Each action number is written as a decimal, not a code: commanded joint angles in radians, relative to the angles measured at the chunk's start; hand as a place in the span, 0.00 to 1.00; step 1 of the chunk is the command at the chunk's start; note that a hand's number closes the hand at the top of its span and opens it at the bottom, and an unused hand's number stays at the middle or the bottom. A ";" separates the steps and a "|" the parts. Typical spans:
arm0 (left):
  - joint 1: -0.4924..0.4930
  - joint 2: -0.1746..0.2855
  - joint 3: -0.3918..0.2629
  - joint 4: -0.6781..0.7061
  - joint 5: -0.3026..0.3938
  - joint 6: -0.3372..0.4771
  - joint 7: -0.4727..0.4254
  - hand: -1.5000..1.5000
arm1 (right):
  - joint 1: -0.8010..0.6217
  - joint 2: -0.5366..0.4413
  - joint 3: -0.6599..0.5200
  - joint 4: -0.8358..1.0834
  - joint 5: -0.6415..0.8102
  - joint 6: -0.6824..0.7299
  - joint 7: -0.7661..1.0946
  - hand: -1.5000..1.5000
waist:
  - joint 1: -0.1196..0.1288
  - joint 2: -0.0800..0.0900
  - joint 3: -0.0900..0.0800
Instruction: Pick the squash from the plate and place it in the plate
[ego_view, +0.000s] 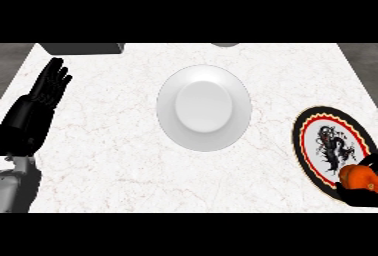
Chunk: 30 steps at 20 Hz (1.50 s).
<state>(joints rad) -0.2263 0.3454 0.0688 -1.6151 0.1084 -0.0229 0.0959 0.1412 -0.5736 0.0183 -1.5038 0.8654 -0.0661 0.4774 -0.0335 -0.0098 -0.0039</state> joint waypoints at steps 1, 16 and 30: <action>-0.006 -0.026 -0.022 -0.023 -0.036 0.032 0.032 0.50 | 0.151 -0.012 -0.039 -0.277 -0.001 0.000 0.068 1.00 | 0.007 0.004 0.002; -0.050 -0.015 -0.006 -0.012 -0.009 -0.027 0.045 0.50 | -0.056 0.204 0.193 -0.757 -0.026 0.050 0.161 1.00 | 0.041 0.009 0.003; -0.031 -0.010 0.043 -0.053 0.015 -0.075 0.078 0.50 | -0.614 0.460 0.196 -0.241 -0.019 0.085 0.202 1.00 | 0.047 0.011 0.004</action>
<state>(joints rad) -0.2656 0.3101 0.0738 -1.6438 0.0825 -0.0612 0.1414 -0.3692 -0.1578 0.2643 -1.8896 0.8852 0.0386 0.7303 0.0139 0.0016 -0.0006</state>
